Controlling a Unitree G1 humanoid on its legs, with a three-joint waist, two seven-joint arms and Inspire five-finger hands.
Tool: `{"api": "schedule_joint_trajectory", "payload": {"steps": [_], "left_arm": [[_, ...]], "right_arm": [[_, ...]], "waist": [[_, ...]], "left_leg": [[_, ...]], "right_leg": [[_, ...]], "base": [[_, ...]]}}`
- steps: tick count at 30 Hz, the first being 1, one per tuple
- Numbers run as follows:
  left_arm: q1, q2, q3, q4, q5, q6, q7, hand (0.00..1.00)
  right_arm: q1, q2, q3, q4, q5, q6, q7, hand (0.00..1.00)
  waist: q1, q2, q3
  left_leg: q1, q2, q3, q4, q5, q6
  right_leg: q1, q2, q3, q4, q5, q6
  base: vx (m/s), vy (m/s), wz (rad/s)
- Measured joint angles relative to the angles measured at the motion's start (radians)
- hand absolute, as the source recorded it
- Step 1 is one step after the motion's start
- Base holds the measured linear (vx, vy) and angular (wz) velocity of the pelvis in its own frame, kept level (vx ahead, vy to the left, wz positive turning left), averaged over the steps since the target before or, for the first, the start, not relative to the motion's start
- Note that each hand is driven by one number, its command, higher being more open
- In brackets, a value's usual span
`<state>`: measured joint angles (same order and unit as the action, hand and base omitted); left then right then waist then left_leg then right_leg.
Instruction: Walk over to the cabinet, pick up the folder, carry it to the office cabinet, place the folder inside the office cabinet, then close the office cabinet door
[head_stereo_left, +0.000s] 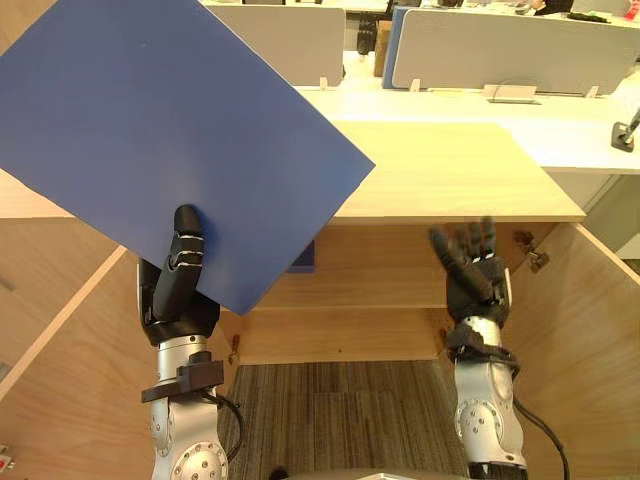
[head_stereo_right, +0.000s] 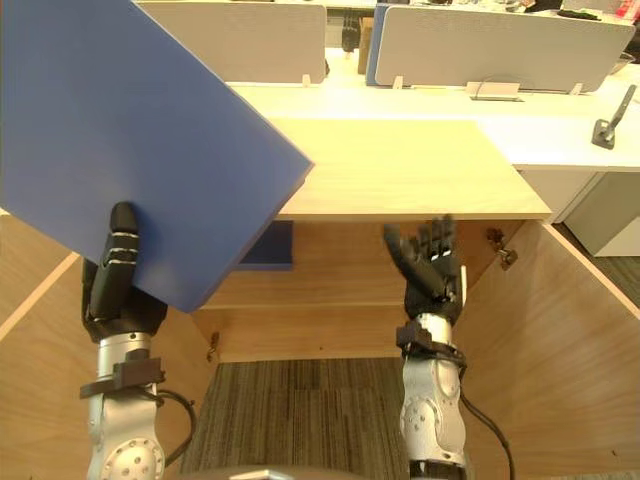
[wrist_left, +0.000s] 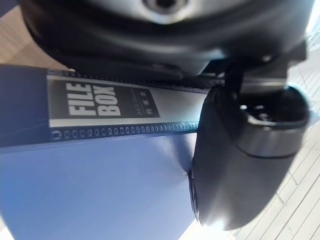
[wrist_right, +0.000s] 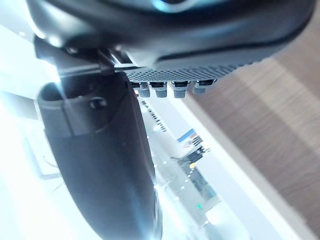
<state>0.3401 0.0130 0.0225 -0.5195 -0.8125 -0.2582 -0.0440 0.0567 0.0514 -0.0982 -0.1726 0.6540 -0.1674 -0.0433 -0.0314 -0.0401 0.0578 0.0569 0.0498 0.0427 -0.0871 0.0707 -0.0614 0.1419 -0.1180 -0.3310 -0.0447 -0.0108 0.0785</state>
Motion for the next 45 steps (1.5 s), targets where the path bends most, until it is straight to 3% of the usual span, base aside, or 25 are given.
{"api": "schedule_joint_trajectory", "payload": {"steps": [2, 9, 21, 27, 36, 45], "left_arm": [[0.0, 0.0, -0.003, 0.0, 0.021, 0.003, -0.007, 0.0], [0.0, 0.031, -0.012, -0.001, 0.318, 0.006, 0.001, 0.0], [0.0, 0.076, -0.036, -0.001, 0.463, 0.009, 0.027, 0.0], [0.001, 0.119, -0.054, -0.006, 0.487, 0.01, 0.027, 0.0], [0.009, 0.266, -0.046, -0.009, 0.498, 0.023, 0.068, 0.0], [0.011, 0.411, -0.08, -0.071, 0.374, 0.029, 0.056, 0.0]], "right_arm": [[-0.064, -0.027, 0.003, -0.022, 0.014, 0.0, 0.004, 1.0], [-0.274, -0.137, 0.019, -0.039, 0.06, 0.0, 0.04, 1.0], [-0.422, -0.329, 0.136, -0.038, 0.214, 0.024, 0.142, 1.0], [-0.475, -0.423, 0.283, -0.018, 0.255, 0.075, 0.194, 1.0], [-0.577, -0.741, 0.469, 0.052, 0.406, 0.129, 0.205, 1.0], [-0.618, -0.806, 0.571, 0.099, 0.467, 0.145, 0.201, 1.0]], "waist": [[0.0, 0.001, -0.003], [0.006, 0.011, -0.016], [0.007, 0.015, -0.019], [0.006, 0.015, -0.019], [0.018, 0.015, -0.021], [0.024, 0.024, -0.035]], "left_leg": [[0.002, 0.0, 0.001, 0.0, 0.0, 0.0], [0.003, 0.0, 0.001, 0.0, 0.001, 0.001], [0.005, 0.002, 0.005, 0.0, 0.001, 0.001], [0.006, 0.002, 0.007, 0.0, 0.001, 0.002], [0.005, 0.002, 0.007, 0.0, 0.002, 0.001], [0.002, 0.001, 0.005, 0.0, 0.002, 0.001]], "right_leg": [[0.0, 0.0, 0.002, 0.003, 0.0, 0.0], [0.0, 0.0, 0.002, 0.005, 0.0, 0.0], [-0.002, 0.0, 0.006, 0.011, 0.0, 0.0], [-0.005, 0.0, 0.009, 0.013, 0.0, 0.001], [-0.005, 0.0, 0.008, 0.014, 0.001, 0.001], [-0.007, -0.001, 0.005, 0.014, 0.001, 0.001]], "base": [[0.0, 0.0, 0.0], [0.0, 0.0, 0.0], [0.0, 0.0, 0.0], [0.0, 0.0, 0.0], [0.0, 0.0, 0.0], [0.0, 0.0, 0.0]]}}
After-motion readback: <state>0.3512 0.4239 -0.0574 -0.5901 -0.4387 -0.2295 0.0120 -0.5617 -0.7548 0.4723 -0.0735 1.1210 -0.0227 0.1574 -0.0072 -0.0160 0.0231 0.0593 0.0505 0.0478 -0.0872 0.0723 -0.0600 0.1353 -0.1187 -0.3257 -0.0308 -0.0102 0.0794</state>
